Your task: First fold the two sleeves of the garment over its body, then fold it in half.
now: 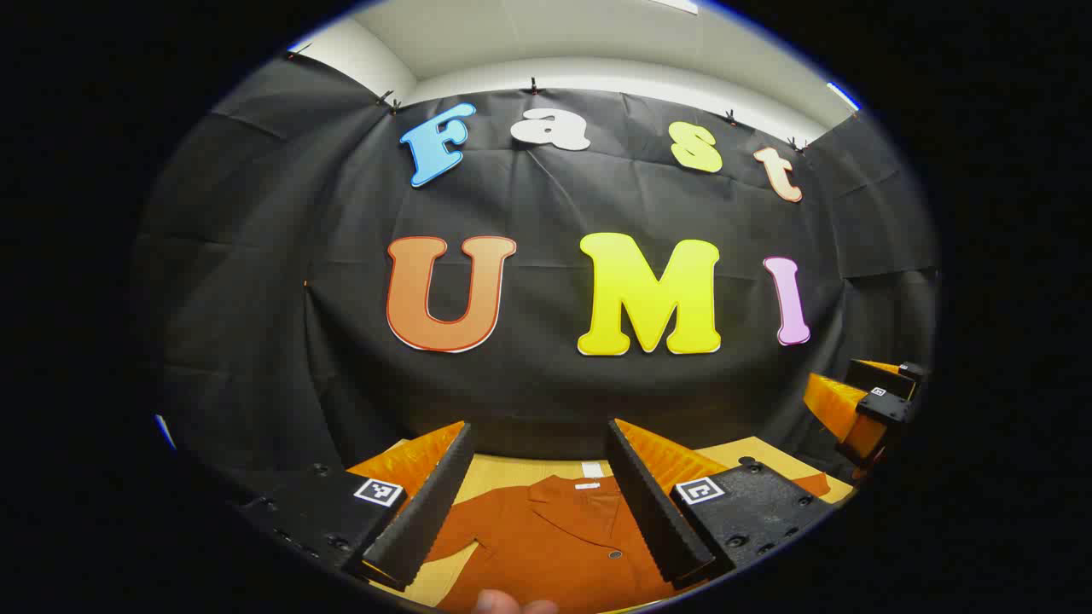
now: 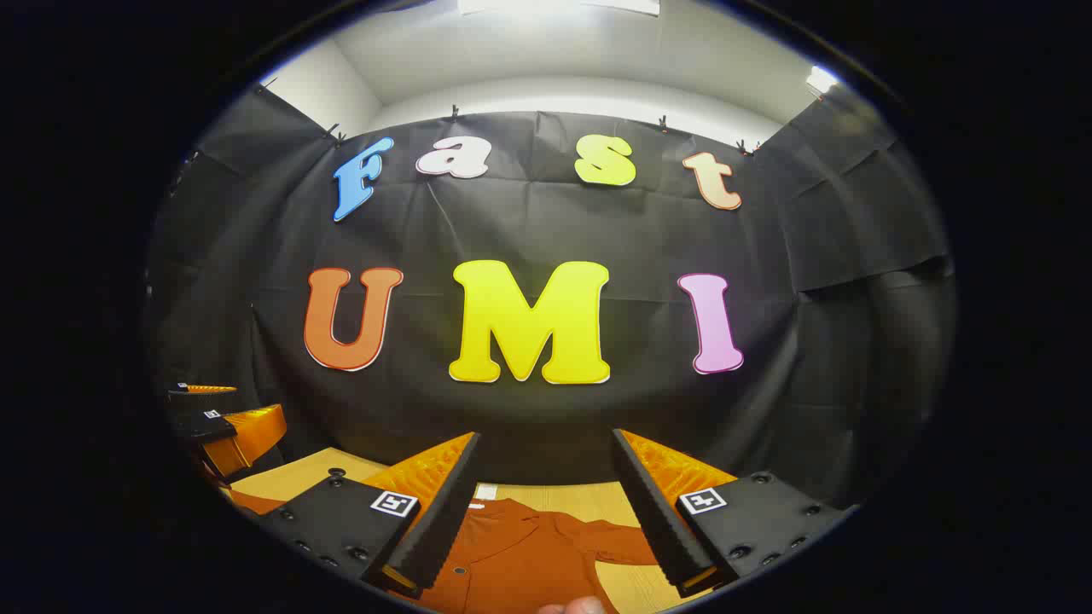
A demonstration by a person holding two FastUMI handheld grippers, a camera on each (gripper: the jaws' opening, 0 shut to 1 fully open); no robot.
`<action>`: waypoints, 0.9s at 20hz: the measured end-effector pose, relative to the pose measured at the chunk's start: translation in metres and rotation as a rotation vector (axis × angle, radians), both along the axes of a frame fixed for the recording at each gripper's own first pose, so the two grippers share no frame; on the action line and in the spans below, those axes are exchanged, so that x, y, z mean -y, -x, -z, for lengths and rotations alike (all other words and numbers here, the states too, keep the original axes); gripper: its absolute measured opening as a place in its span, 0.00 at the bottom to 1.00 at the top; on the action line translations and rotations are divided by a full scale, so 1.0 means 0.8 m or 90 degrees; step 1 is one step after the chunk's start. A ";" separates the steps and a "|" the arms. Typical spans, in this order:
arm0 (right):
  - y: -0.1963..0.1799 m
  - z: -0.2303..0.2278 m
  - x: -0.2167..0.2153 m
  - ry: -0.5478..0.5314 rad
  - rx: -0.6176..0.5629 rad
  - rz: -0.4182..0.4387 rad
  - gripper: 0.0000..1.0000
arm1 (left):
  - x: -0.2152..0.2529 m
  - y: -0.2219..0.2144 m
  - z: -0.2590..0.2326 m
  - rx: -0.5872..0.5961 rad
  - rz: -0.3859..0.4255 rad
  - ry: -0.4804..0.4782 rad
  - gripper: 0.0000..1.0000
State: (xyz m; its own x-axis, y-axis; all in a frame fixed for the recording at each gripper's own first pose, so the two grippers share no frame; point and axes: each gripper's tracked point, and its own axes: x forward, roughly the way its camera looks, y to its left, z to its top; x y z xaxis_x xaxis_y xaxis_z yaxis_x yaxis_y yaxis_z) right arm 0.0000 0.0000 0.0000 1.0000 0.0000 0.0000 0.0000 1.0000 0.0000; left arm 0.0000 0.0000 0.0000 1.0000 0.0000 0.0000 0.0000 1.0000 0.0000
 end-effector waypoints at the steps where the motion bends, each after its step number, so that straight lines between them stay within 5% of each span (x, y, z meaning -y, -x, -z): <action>1: 0.000 0.001 0.003 0.000 0.000 0.001 0.95 | 0.001 -0.002 0.001 -0.002 -0.001 0.000 1.00; 18: -0.003 0.002 0.021 0.013 -0.013 0.011 0.95 | 0.015 -0.005 -0.006 0.003 0.014 -0.008 1.00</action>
